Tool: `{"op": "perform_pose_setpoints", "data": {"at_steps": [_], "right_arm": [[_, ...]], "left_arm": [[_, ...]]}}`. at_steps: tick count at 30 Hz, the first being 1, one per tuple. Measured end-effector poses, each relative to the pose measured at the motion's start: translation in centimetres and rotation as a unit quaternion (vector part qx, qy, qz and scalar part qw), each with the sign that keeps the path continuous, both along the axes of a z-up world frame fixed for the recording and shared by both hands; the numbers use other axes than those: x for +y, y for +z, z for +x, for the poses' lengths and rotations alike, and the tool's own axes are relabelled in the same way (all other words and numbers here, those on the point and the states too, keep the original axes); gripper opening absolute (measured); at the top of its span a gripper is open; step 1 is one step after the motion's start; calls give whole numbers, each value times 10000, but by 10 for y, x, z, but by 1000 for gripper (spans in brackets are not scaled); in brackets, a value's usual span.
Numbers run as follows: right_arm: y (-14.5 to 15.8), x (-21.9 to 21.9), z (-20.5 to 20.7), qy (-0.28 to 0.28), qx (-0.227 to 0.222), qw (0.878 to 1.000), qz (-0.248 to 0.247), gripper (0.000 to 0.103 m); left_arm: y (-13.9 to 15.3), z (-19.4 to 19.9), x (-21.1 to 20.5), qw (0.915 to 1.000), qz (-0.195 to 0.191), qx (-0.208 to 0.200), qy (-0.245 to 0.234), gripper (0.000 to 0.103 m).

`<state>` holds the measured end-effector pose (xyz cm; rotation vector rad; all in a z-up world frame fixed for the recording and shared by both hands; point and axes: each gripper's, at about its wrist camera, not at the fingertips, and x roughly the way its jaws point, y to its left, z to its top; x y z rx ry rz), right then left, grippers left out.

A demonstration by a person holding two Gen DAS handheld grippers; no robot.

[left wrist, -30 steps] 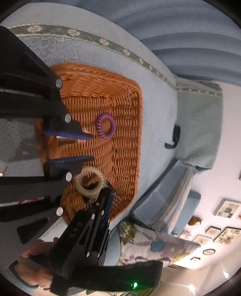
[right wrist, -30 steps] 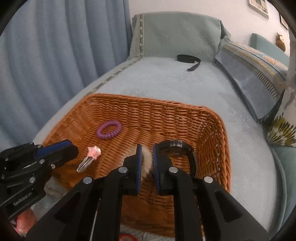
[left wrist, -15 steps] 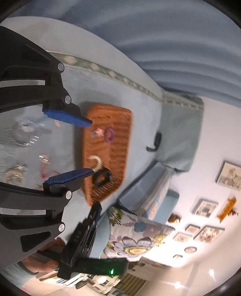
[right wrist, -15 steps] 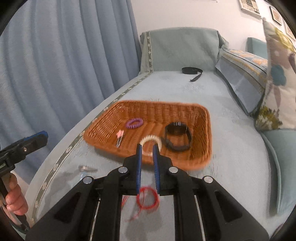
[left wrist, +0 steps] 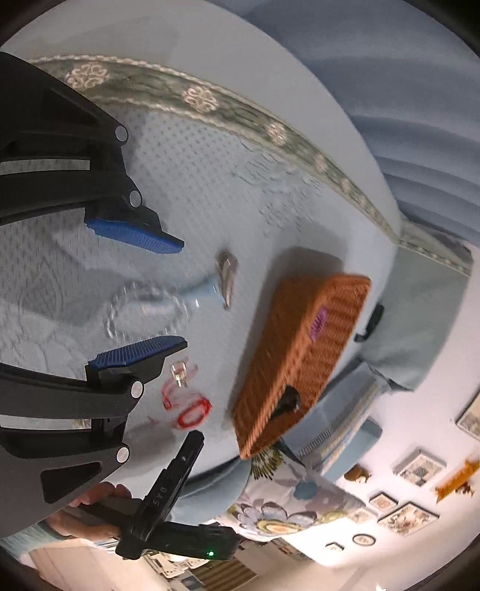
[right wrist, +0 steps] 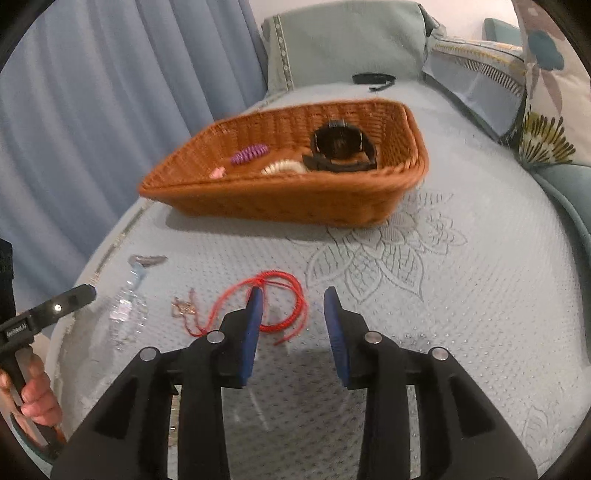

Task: Organize jewelry
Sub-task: 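Grasp the red string bracelet with right tool while left tool grasps clear bead bracelet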

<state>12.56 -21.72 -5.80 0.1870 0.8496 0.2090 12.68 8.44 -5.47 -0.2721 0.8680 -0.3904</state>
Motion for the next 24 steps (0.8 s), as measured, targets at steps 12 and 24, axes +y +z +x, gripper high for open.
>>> {"op": "perform_pose_setpoints", "data": {"at_steps": [12, 24], "right_arm": [[-9, 13, 14, -25, 150, 9988, -464, 31], [-10, 34, 14, 230, 84, 9951, -958, 3]], "left_arm": [[-10, 0, -28, 9956, 911, -27, -200, 32], [-5, 1, -34, 9964, 815, -66, -235, 6]]}}
